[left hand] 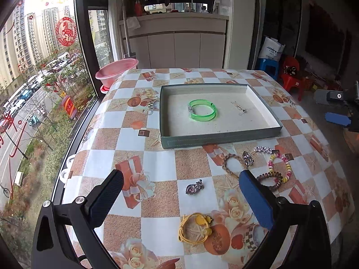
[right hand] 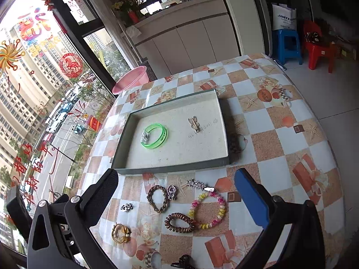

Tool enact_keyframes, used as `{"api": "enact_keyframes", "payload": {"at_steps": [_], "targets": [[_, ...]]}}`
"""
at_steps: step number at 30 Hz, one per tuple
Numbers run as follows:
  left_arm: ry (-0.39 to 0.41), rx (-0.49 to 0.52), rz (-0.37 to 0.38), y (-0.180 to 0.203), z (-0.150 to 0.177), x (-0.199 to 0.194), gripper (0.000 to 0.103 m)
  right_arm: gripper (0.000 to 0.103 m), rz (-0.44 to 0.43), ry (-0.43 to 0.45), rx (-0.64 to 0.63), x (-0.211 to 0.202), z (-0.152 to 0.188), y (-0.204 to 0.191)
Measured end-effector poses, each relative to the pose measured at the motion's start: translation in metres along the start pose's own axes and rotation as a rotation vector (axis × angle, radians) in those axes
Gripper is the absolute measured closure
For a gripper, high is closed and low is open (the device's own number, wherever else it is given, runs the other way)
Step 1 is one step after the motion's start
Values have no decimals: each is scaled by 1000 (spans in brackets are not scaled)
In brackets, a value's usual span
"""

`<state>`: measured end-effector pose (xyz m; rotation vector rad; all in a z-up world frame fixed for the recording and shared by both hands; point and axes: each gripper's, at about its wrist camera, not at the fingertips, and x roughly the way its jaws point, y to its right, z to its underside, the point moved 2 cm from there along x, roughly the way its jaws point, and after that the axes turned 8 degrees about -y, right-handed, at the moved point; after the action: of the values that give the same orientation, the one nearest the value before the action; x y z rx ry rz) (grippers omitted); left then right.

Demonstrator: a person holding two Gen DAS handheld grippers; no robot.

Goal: Organize jewelry
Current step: 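Withdraw both tools from the tray toward the remaining jewelry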

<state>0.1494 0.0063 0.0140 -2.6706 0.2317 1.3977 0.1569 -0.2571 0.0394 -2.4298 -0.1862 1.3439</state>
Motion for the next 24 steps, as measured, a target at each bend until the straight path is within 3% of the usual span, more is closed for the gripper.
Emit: {"api": "enact_keyframes", "payload": {"at_steps": [4, 13, 19, 24], "targets": [[-16, -29, -9, -10, 34, -4, 0, 0, 40, -24, -34, -10, 28, -4], [-138, -23, 6, -14, 100, 22, 0, 0, 112, -140, -130, 4, 102, -13], [-165, -49, 12, -16, 110, 35, 0, 0, 149, -235, -124, 32, 142, -9], [-157, -35, 31, -9, 105, 42, 0, 0, 187, -277, -149, 47, 156, -11]]}}
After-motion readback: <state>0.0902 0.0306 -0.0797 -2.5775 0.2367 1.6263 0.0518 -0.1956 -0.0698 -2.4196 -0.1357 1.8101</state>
